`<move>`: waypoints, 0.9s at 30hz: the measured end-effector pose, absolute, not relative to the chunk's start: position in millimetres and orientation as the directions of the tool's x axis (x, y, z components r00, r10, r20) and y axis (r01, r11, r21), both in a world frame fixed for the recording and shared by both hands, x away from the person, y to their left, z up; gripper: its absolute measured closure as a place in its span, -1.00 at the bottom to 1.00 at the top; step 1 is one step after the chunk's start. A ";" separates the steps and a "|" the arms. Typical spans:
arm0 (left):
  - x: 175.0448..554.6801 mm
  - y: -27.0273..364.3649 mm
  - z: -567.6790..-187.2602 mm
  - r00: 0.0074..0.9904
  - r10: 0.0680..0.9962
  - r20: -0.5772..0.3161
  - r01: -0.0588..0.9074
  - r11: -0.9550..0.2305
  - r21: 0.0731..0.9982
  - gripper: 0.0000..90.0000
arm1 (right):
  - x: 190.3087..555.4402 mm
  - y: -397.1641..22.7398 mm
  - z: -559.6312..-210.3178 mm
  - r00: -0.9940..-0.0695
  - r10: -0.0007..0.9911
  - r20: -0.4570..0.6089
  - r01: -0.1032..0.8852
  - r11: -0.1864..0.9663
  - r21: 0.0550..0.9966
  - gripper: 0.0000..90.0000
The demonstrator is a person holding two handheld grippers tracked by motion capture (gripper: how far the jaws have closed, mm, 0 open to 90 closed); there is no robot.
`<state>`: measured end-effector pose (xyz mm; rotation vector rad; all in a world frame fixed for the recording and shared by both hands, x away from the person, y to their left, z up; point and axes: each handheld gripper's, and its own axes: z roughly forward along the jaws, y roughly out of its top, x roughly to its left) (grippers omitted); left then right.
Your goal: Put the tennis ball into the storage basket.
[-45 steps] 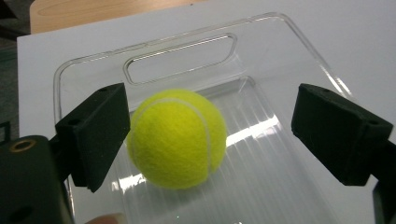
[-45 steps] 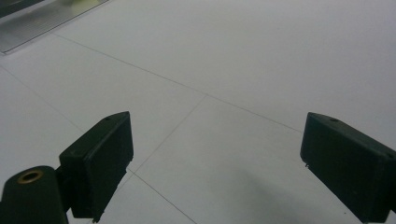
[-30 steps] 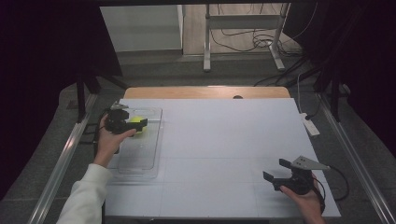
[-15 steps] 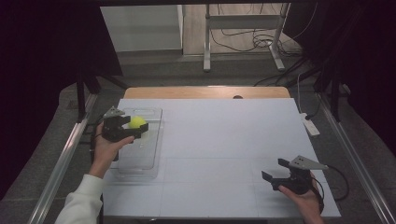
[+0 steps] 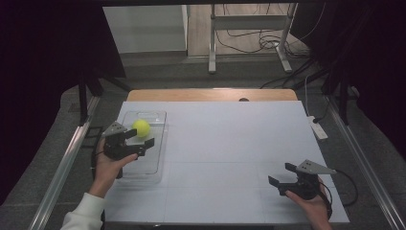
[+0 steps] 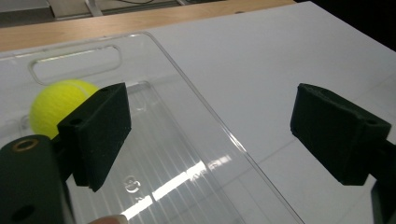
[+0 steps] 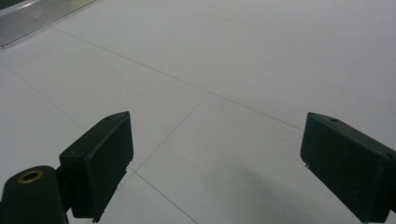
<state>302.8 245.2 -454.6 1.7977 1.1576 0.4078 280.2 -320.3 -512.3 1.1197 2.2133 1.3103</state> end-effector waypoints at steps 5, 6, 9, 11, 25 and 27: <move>288.7 239.8 -462.1 0.518 0.834 -0.189 0.534 -0.142 0.834 -0.71 | 280.1 -320.3 -511.9 -0.636 0.765 0.101 0.456 0.267 0.849 -0.79; 286.8 239.3 -463.1 0.519 0.833 -0.190 0.534 -0.143 0.833 -0.70 | 280.1 -320.3 -511.9 -0.636 0.765 0.102 0.456 0.266 0.849 -0.79; 281.4 237.8 -466.3 0.525 0.830 -0.188 0.532 -0.148 0.834 -0.71 | 280.2 -320.3 -511.8 -0.635 0.766 0.102 0.456 0.266 0.849 -0.79; 275.0 236.8 -470.0 0.530 0.828 -0.186 0.531 -0.153 0.834 -0.71 | 280.0 -320.2 -511.6 -0.636 0.765 0.102 0.456 0.265 0.850 -0.79; 249.0 239.5 -484.3 0.533 0.825 -0.189 0.527 -0.149 0.836 -0.71 | 280.7 -320.3 -511.0 -0.634 0.766 0.103 0.454 0.261 0.852 -0.79; 246.7 239.1 -485.8 0.537 0.822 -0.187 0.527 -0.154 0.836 -0.71 | 281.0 -320.3 -511.0 -0.634 0.767 0.103 0.454 0.261 0.852 -0.79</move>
